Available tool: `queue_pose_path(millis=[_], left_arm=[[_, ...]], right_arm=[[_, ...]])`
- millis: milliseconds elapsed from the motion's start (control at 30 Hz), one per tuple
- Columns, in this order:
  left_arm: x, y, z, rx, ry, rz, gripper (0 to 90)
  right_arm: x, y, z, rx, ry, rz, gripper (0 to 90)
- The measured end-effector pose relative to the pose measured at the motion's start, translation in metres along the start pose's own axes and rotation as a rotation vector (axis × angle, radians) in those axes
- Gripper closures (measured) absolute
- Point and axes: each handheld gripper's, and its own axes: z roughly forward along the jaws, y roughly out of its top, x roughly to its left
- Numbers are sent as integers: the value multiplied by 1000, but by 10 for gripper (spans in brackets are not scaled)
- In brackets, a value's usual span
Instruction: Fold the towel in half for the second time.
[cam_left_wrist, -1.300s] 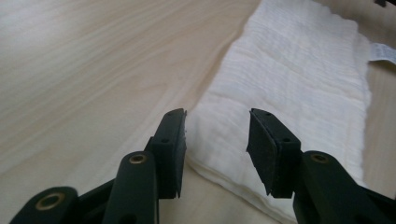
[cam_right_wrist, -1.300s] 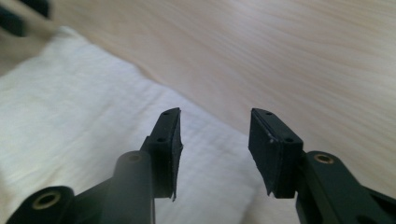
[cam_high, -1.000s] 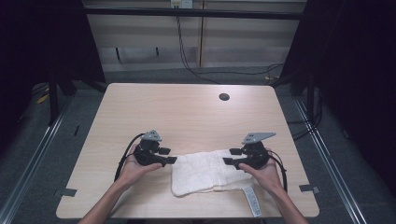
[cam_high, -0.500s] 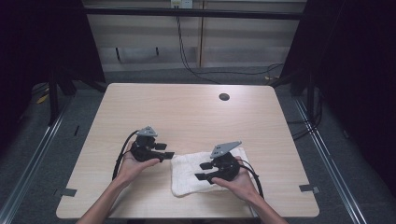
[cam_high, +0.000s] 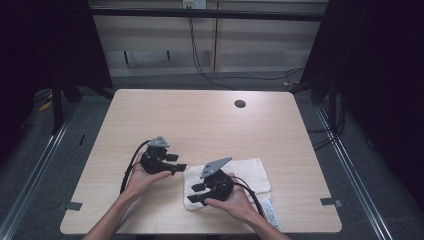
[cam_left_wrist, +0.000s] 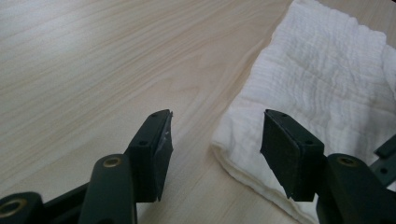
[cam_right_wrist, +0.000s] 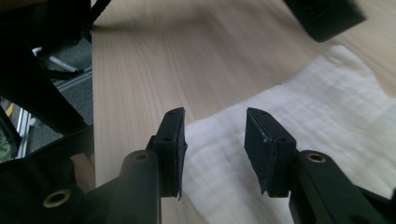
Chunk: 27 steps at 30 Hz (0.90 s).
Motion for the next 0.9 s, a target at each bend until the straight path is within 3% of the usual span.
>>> queue_pose_path(millis=[100, 400, 533, 767, 900], left_arm=[[1, 0, 0, -2, 3, -6, 426], [4, -5, -8, -4, 11, -14, 421], [8, -7, -11, -13, 19, -28, 421], [7, -8, -10, -11, 22, -36, 416], [6, -8, -7, 2, 13, -32, 414]], right_arm=[[2, -2, 8, 11, 1, 0, 592], [7, -2, 29, 67, 15, -62, 594], [11, -6, 29, 42, 31, -66, 591], [21, -10, 30, 36, -13, -136, 598], [29, -12, 31, 33, -74, -176, 628]])
